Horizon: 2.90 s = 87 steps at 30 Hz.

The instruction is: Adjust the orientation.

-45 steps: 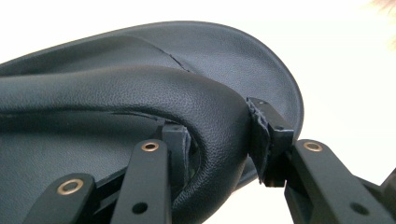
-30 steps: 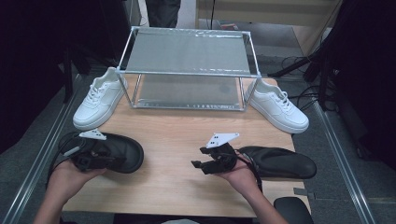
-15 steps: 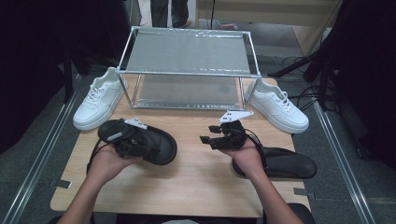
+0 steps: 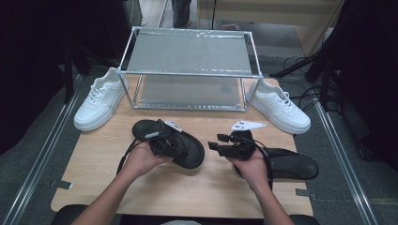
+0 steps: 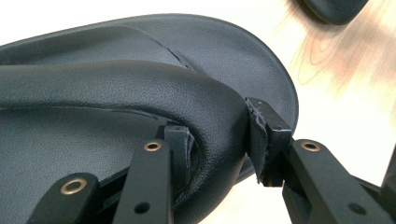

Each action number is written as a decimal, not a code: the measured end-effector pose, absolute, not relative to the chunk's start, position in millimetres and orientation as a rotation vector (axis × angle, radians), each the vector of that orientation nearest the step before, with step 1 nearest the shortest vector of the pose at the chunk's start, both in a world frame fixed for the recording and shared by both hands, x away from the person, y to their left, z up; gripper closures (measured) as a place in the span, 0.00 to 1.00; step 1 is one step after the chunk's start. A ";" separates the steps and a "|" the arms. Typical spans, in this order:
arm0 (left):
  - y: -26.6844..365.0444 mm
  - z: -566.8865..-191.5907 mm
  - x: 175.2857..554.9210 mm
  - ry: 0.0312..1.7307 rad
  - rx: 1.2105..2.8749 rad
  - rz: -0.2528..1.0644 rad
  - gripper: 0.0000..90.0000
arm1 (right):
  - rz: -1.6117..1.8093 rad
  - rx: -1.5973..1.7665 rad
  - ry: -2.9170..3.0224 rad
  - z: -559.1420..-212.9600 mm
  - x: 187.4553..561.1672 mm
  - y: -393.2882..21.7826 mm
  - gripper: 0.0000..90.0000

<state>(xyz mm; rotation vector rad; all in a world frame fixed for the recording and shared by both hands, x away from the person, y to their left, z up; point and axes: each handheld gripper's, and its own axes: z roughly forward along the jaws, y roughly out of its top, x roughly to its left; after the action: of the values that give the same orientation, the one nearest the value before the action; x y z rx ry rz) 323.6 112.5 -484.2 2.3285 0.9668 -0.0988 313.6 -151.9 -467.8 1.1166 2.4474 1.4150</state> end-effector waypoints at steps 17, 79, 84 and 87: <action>104.9 -498.6 325.1 0.907 2.377 -0.106 0.63 | 1.286 1.028 2.503 -476.6 302.9 -142.7 0.54; 177.6 -506.5 337.7 0.858 2.326 -0.039 0.97 | 1.184 0.897 2.697 -515.0 297.7 -64.7 0.99; 167.0 -506.3 330.7 0.842 2.315 -0.046 0.97 | 1.170 0.942 2.692 -514.4 304.5 -68.0 0.98; 158.5 -507.1 326.4 0.832 2.322 -0.048 0.97 | 1.164 0.945 2.700 -515.2 309.2 -69.9 1.00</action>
<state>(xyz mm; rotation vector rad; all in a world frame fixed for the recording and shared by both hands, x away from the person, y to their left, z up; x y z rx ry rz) 326.4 158.5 -507.1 2.3218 0.8315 -0.0478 309.2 -69.9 -515.2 0.9446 2.7003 1.1639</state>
